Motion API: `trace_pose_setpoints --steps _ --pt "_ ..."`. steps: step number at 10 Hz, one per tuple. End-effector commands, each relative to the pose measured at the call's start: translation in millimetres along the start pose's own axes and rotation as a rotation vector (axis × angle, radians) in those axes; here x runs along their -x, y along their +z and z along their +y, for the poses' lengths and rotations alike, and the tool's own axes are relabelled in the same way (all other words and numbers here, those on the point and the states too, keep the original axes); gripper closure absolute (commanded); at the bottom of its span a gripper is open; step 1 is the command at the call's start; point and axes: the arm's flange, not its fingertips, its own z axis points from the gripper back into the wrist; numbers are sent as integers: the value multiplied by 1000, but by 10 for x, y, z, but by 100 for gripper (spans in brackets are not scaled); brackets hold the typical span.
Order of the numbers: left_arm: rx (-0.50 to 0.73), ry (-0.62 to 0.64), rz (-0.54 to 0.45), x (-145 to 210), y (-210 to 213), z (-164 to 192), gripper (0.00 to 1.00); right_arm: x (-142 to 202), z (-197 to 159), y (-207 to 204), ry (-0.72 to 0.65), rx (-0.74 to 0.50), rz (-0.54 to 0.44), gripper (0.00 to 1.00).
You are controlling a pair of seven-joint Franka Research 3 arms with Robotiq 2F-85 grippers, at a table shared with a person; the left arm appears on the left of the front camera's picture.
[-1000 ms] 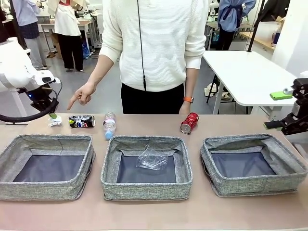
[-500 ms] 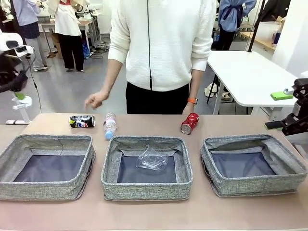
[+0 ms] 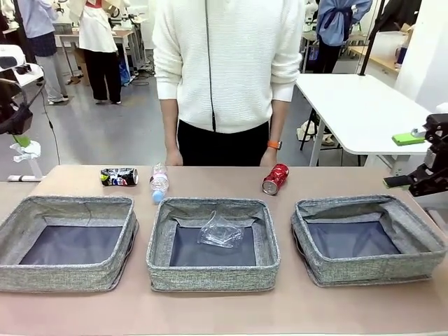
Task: Sort the waste into the appropriate baskets.
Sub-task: Pick up the waste item pointed out by the person.
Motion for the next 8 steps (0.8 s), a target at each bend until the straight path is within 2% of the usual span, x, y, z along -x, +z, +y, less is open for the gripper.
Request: trace_pose_setpoints --steps 1,2,3,4,5,6,7,8 --pt "-29 -8 16 21 99 -32 100 -3 53 -12 -18 -18 -7 0" --pt "0 0 0 0 0 0 98 -3 53 -12 -18 -18 -7 0" --pt "68 96 -6 -38 242 -181 98 -3 53 -12 -18 -18 -7 0" --pt "53 118 -87 -97 706 -482 98 -3 53 -12 -18 -18 -7 0" --pt "91 156 -85 -289 1262 -945 98 -3 53 -12 -18 -18 -7 0" --pt "53 219 -60 -440 1637 -1438 98 -3 53 -12 -18 -18 -7 0" --pt "31 191 -39 -531 1904 -1881 98 -3 53 -12 -18 -18 -7 0" --pt "-1 187 37 -623 2082 -2229 98 -3 53 -12 -18 -18 -7 0"
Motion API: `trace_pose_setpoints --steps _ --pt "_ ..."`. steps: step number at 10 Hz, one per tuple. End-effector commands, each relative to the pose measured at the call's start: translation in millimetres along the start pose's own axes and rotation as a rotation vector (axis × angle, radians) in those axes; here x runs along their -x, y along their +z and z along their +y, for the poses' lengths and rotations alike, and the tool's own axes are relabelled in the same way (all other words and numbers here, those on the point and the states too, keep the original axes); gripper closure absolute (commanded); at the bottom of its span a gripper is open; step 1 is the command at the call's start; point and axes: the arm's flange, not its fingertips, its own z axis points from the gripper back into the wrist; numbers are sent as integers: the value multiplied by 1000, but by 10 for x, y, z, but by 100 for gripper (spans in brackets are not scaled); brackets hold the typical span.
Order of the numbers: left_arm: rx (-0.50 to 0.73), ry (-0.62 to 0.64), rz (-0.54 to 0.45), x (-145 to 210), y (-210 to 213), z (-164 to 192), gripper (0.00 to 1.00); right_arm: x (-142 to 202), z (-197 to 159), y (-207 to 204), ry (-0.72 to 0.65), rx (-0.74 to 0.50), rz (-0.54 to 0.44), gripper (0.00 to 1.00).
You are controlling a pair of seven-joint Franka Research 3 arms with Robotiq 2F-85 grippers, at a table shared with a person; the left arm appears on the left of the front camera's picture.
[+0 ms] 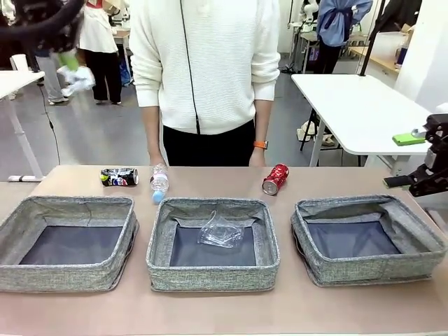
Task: Sort the waste into the appropriate baskets.
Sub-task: Pick up the waste item pointed out by the person.
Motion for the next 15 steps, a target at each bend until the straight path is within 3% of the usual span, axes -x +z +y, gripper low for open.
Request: trace_pose_setpoints --steps 1,3,5,8,11,15 --pt "-26 -26 122 -324 144 -439 98 -2 52 -12 -18 -18 -7 0" --pt "41 4 87 -160 418 -936 98 -2 52 -12 -18 -18 -7 0" --pt "-35 12 69 18 540 -1401 98 -2 52 -12 -18 -18 -7 0" --pt "-48 -28 17 157 787 -1973 98 -2 52 -12 -18 -18 -7 0" --pt "30 -81 97 212 759 -2090 98 -2 52 -12 -18 -18 -7 0" --pt "20 -154 134 219 546 -2280 98 -2 52 -12 -18 -18 -7 0"
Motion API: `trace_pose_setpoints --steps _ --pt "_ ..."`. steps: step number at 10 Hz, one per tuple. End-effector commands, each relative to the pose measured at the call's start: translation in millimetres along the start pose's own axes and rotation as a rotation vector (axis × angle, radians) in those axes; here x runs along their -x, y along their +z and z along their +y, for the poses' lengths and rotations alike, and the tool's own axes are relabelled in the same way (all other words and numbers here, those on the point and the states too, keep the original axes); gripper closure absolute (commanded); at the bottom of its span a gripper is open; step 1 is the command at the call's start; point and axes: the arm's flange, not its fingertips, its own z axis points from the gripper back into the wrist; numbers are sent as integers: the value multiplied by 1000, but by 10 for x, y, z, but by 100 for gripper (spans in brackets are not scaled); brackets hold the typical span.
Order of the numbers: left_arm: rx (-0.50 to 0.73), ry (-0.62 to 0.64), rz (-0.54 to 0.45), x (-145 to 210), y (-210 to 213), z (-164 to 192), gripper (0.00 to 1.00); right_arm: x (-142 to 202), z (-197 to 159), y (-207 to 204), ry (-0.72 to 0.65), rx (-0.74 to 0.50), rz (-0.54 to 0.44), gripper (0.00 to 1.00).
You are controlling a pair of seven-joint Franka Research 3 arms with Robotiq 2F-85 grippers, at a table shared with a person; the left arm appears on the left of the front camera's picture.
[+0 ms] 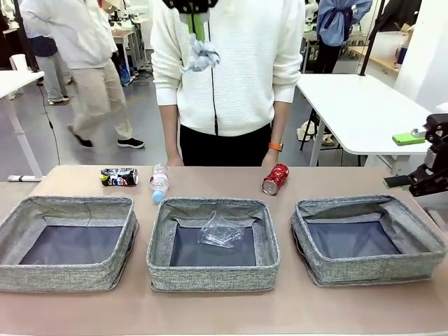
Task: Sort the waste into the appropriate baskets.
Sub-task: Pick up the waste item pointed out by the person.
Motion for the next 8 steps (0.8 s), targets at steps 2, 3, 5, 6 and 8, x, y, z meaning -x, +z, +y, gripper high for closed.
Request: trace_pose_setpoints --steps 2,3,5,6,8 --pt "-1 14 -11 3 48 57 98 -3 52 -12 -18 -18 -7 0" --pt "-1 14 -11 3 48 57 98 -3 52 -12 -18 -18 -7 0" --pt "-1 14 -11 3 48 57 98 -3 52 -12 -18 -18 -7 0" --pt "-1 14 -11 3 48 57 98 -3 52 -12 -18 -18 -7 0" --pt "-1 14 -11 3 48 57 98 -3 52 -12 -18 -18 -7 0"
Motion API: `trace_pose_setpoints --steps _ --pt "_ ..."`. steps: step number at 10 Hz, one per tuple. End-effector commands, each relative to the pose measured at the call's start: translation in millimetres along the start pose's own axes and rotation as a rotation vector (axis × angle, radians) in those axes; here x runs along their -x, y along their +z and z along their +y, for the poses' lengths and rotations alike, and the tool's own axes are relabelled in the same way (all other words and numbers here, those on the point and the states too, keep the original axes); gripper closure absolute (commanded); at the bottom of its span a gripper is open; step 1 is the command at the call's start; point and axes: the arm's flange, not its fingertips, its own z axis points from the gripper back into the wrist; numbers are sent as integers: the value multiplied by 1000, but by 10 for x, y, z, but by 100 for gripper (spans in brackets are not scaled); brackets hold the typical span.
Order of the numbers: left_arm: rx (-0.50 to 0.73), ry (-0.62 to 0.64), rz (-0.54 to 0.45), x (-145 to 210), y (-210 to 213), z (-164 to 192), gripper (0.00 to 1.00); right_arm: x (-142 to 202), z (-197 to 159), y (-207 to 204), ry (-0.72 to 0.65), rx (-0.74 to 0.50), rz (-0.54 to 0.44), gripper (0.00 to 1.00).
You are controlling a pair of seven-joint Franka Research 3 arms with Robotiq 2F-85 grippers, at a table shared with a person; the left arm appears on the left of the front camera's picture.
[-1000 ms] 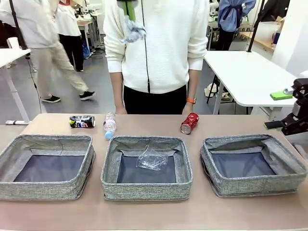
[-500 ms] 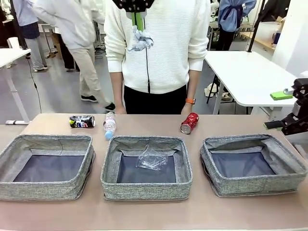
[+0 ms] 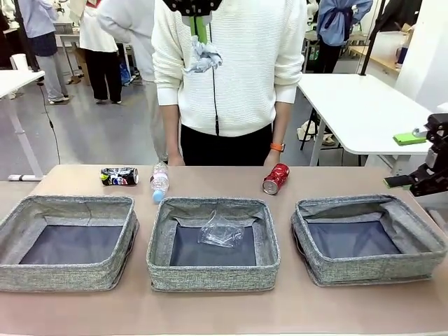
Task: Sort the waste into the appropriate baskets.
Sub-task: Pick up the waste item pointed out by the person, then place the picked waste into the Fabric basket indicated by the person.
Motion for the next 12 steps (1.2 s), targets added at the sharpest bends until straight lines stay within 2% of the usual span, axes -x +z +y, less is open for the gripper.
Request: trace_pose_setpoints --steps 1,12 --pt "-1 7 -9 18 43 32 98 -3 52 -11 -18 -18 -7 0" --pt "-1 7 -9 18 43 32 98 -3 52 -11 -18 -18 -7 0"
